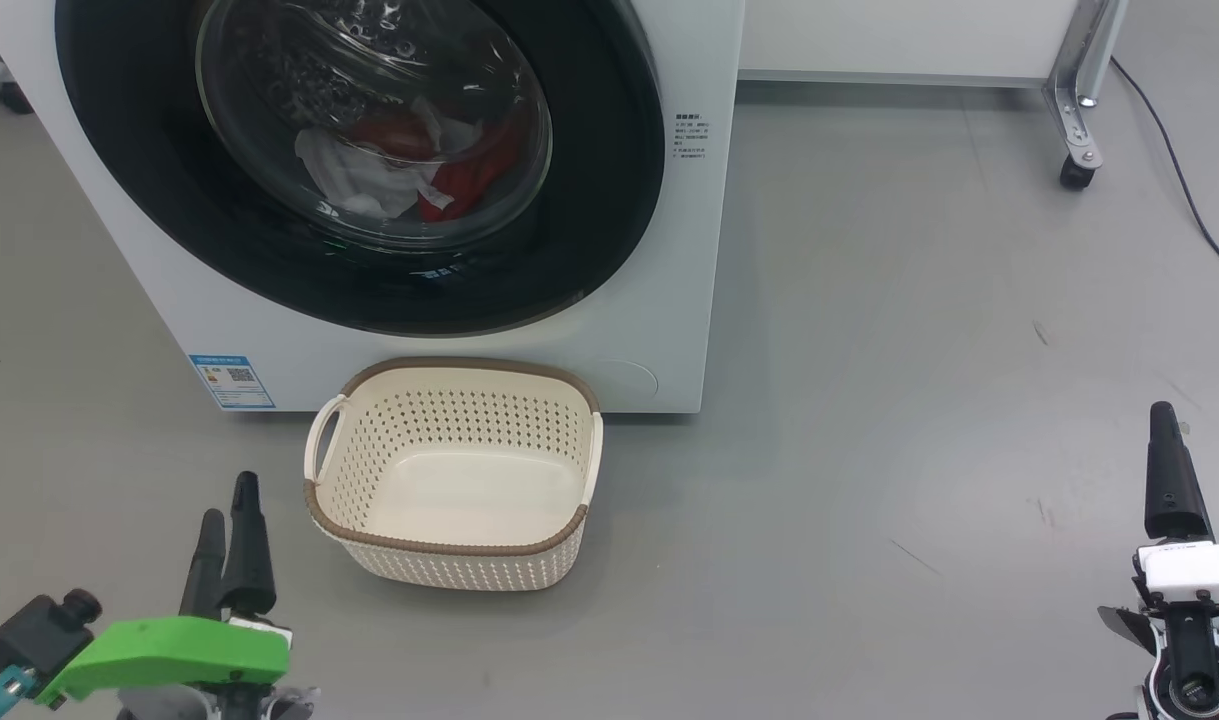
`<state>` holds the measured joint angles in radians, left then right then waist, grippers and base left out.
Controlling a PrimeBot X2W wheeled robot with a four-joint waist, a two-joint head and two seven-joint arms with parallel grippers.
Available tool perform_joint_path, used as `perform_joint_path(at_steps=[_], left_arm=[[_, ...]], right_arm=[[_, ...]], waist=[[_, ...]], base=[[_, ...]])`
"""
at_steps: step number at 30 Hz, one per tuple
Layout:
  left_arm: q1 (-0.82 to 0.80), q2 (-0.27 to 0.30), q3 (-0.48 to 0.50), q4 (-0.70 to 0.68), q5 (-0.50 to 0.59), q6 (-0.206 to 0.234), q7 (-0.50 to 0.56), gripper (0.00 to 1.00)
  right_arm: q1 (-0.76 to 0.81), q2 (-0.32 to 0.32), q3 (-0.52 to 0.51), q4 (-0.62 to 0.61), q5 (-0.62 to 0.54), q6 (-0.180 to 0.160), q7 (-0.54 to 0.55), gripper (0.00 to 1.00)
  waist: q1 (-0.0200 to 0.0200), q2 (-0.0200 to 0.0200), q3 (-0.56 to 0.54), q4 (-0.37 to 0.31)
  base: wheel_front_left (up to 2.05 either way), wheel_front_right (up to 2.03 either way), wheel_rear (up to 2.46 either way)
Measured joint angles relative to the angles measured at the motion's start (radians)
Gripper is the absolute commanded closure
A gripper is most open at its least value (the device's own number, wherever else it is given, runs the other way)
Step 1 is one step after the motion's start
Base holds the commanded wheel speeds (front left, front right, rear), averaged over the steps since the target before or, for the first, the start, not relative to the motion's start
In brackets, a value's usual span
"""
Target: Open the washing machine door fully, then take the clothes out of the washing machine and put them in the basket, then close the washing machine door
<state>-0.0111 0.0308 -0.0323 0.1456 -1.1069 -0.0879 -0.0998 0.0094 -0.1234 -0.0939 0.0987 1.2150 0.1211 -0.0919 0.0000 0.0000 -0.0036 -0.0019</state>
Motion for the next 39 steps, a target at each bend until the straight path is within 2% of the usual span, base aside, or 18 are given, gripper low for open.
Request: perform_joint_path(at_steps=[1,9,19,33,39], left_arm=[[0.0,0.0,-0.051,-0.05,0.161,0.048,-0.03,0.0],[0.0,0.001,-0.12,-0.074,0.351,0.084,-0.057,0.0],[0.0,0.004,-0.204,-0.091,0.559,0.137,-0.09,0.0],[0.013,0.012,-0.313,-0.053,0.827,0.184,-0.132,0.0],[0.015,0.014,-0.333,-0.055,0.851,0.198,-0.149,0.0]], right_arm=[[0.0,-0.014,0.023,-0.032,-0.135,0.0,-0.03,0.0],[0.0,-0.04,0.036,-0.045,-0.307,0.0,-0.056,0.0],[0.005,-0.06,0.075,-0.056,-0.492,0.0,-0.09,0.0],[0.024,-0.079,0.135,-0.032,-0.722,-0.011,-0.135,0.0],[0.024,-0.079,0.149,-0.023,-0.794,-0.02,-0.155,0.0]], waist=[[0.0,0.0,-0.003,0.001],[0.0,0.0,-0.004,0.001],[0.0,0.0,-0.002,0.002],[0.0,0.0,0.0,0.007],[0.0,0.0,0.001,0.007]], base=[[0.0,0.0,0.0],[0.0,0.0,0.0],[0.0,0.0,0.0],[0.0,0.0,0.0],[0.0,0.0,0.0]])
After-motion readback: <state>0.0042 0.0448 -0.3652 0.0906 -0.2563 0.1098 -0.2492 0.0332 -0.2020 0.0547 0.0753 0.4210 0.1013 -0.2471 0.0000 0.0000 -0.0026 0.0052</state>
